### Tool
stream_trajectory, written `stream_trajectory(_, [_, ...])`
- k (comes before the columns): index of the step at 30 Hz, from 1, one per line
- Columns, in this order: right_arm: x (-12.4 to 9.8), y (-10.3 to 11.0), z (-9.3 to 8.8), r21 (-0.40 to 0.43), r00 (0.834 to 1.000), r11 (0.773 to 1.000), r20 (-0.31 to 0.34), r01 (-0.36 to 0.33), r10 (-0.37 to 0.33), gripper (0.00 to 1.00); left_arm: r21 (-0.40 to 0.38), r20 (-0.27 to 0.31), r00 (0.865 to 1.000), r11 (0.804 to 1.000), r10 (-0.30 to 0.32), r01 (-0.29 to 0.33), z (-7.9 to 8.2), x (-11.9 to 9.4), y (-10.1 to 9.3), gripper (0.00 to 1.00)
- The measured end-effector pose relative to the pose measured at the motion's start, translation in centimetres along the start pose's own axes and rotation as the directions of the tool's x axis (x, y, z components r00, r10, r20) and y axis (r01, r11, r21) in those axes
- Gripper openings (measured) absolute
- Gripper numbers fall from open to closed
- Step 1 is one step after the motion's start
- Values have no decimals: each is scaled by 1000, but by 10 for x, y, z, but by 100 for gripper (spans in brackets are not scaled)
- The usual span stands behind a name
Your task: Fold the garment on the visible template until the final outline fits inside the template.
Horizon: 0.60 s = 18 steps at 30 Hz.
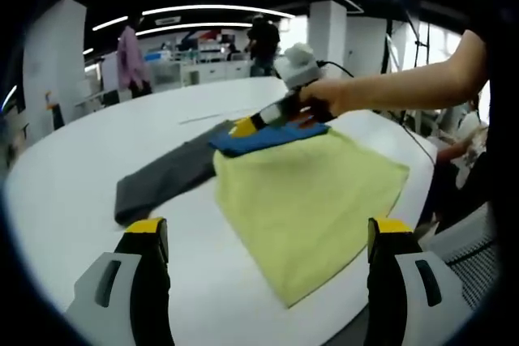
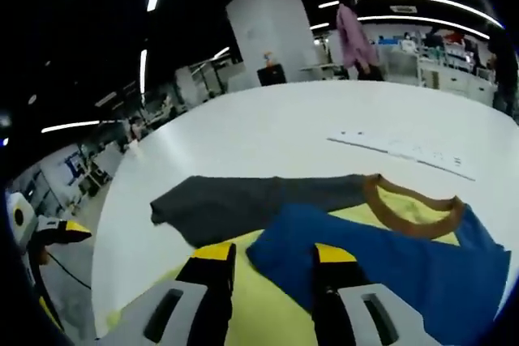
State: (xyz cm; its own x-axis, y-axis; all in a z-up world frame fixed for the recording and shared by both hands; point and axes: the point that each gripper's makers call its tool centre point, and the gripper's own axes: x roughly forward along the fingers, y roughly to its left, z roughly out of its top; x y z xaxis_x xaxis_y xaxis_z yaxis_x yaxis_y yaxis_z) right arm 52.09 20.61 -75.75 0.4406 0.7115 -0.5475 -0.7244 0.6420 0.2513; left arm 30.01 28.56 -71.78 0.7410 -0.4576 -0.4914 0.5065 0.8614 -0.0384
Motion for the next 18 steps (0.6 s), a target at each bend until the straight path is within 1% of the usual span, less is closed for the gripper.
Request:
stream_trajectory(2, [-3, -5, 0, -13, 1000, 1000, -7, 15, -15, 43, 4, -1, 1000, 1000, 4, -4, 0, 0, 0, 99])
stream_trajectory(4, [-7, -11, 0, -24, 999, 999, -10, 34, -34, 53, 9, -1, 1000, 1000, 6, -6, 1, 0, 0, 99])
stream_trajectory(6, [-13, -16, 0, -41, 998, 998, -17, 52, -52, 60, 10, 3, 1000, 1000, 8, -8, 3, -1, 0, 99])
stream_trajectory(11, [-28, -27, -3, -49, 997, 996, -25, 77, -79, 69, 14, -1, 1000, 1000, 12, -12, 2, -1, 1, 99])
stream_trajectory(15, [-41, -38, -9, -59, 994, 993, -41, 101, -104, 74, 15, 4, 1000, 1000, 13, -13, 4, -1, 1, 99])
stream_trajectory(18, [-52, -47, -14, -47, 992, 992, -45, 118, -120, 79, 18, 3, 1000, 1000, 11, -11, 5, -2, 1, 99])
